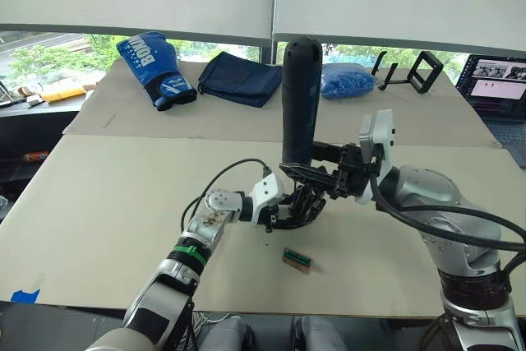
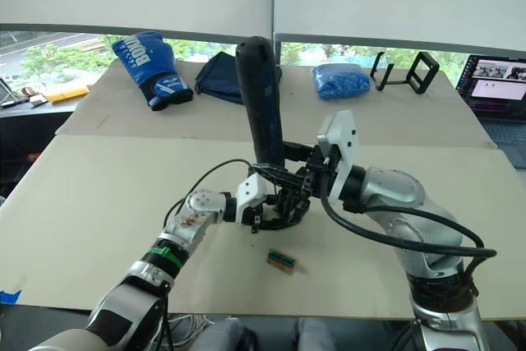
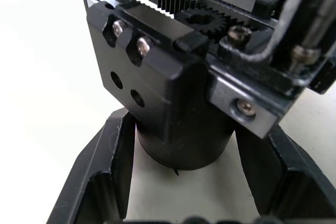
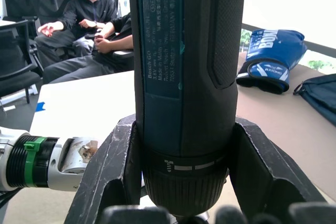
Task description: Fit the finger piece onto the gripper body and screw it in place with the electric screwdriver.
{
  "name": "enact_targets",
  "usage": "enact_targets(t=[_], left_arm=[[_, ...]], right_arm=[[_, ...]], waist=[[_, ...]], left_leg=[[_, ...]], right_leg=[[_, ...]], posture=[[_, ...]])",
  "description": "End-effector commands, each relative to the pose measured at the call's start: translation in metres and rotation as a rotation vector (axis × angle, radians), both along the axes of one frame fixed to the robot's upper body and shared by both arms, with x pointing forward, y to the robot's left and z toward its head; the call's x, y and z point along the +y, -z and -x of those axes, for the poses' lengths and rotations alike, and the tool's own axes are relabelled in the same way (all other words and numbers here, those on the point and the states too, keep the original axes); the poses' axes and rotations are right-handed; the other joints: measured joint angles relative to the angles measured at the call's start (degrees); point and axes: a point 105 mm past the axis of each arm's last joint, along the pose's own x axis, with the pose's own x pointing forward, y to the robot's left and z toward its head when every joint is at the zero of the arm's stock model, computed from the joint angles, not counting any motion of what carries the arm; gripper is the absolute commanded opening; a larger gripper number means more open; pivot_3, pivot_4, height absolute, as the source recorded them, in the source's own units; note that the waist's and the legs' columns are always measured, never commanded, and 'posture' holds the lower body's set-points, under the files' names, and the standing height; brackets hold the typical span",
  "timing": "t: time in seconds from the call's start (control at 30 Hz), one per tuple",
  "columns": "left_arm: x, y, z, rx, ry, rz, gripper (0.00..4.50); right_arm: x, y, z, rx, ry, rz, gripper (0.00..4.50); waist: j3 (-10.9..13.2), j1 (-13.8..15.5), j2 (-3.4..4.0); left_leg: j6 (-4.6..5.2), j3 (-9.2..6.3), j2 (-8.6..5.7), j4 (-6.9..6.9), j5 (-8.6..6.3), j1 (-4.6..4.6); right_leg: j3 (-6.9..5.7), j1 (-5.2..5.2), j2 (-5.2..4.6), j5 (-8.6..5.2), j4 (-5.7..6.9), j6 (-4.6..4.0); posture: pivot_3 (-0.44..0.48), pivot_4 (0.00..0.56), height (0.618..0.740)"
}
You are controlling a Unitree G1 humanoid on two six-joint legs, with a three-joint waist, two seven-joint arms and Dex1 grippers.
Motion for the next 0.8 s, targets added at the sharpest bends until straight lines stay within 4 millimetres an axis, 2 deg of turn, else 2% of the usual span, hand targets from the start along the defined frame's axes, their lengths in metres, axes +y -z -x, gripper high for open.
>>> enact_targets(t=[0.03, 0.27, 0.8], left_arm=[[-0.004, -0.028, -0.007, -0.086, 0.006, 0.061, 2.29], [-0.003, -0.028, -0.007, -0.086, 0.002, 0.059, 2.29], [-0.004, -0.027, -0.007, -0.085, 0.009, 0.059, 2.29]], right_arm=[[0.000, 0.026, -0.002, 0.100, -0.001, 0.068, 1.90], [-0.010, 0.047, -0.008, 0.001, 0.027, 0.244, 1.90], [-0.017, 0.042, -0.009, -0.021, 0.043, 0.257, 1.90]], waist=[[0.00, 0.04, 0.00], [0.00, 0.06, 0.00], [0.00, 0.22, 0.00]], left_leg=[[0.00, 0.00, 0.00, 0.00, 0.00, 0.00], [0.01, -0.01, 0.00, 0.00, -0.01, 0.09], [0.08, -0.07, 0.06, -0.01, -0.07, 0.49]], right_leg=[[0.00, 0.00, 0.00, 0.00, 0.00, 0.00], [0.03, 0.07, 0.00, 0.00, -0.01, 0.00], [0.06, 0.49, -0.17, 0.00, -0.13, 0.00]], posture=[[0.000, 0.150, 0.740], [0.000, 0.150, 0.740], [0.000, 0.150, 0.740]])
